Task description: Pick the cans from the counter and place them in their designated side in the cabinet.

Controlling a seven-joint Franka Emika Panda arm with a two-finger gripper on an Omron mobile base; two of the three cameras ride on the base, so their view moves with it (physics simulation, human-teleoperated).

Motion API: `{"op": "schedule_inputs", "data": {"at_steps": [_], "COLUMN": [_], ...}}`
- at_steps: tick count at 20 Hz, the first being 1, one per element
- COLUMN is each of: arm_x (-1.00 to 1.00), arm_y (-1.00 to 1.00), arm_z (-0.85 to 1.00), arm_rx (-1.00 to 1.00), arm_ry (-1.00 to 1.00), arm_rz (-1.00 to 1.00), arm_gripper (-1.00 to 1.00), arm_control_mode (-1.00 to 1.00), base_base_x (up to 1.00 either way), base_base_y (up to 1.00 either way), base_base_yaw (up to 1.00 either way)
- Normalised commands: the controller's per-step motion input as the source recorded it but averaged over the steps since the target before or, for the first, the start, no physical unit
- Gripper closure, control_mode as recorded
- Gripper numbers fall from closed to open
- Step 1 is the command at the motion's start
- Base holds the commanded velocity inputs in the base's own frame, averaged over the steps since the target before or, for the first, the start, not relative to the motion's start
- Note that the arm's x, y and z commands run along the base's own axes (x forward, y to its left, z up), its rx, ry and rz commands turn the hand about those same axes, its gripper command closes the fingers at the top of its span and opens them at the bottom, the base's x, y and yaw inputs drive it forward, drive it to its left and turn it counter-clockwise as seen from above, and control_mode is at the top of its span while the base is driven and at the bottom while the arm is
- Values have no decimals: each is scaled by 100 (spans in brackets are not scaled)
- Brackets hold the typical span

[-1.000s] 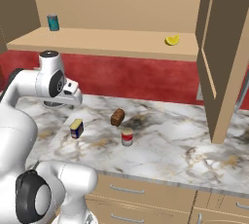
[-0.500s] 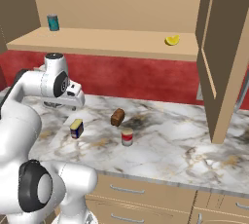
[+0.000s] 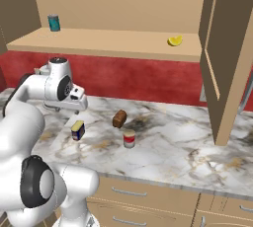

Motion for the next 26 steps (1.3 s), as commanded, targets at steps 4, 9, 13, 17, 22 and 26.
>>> {"op": "schedule_inputs", "data": {"at_steps": [4, 9, 13, 17, 22, 26], "arm_x": [16, 16, 13, 3, 0, 0], "arm_y": [0, 0, 1, 2, 1, 0], "arm_z": [-18, -19, -19, -18, -16, -15], "arm_rx": [0, 0, 0, -1, 0, 0], "arm_ry": [0, 0, 0, -2, -2, 0], "arm_rz": [0, 0, 0, 0, 0, 0], "arm_gripper": [-100, -100, -100, -100, -100, -100], "arm_control_mode": [-100, -100, -100, -100, -100, -100], "base_base_x": [0, 0, 0, 0, 0, 0], "base_base_y": [0, 0, 0, 0, 0, 0], "base_base_yaw": [0, 0, 0, 0, 0, 0]}}
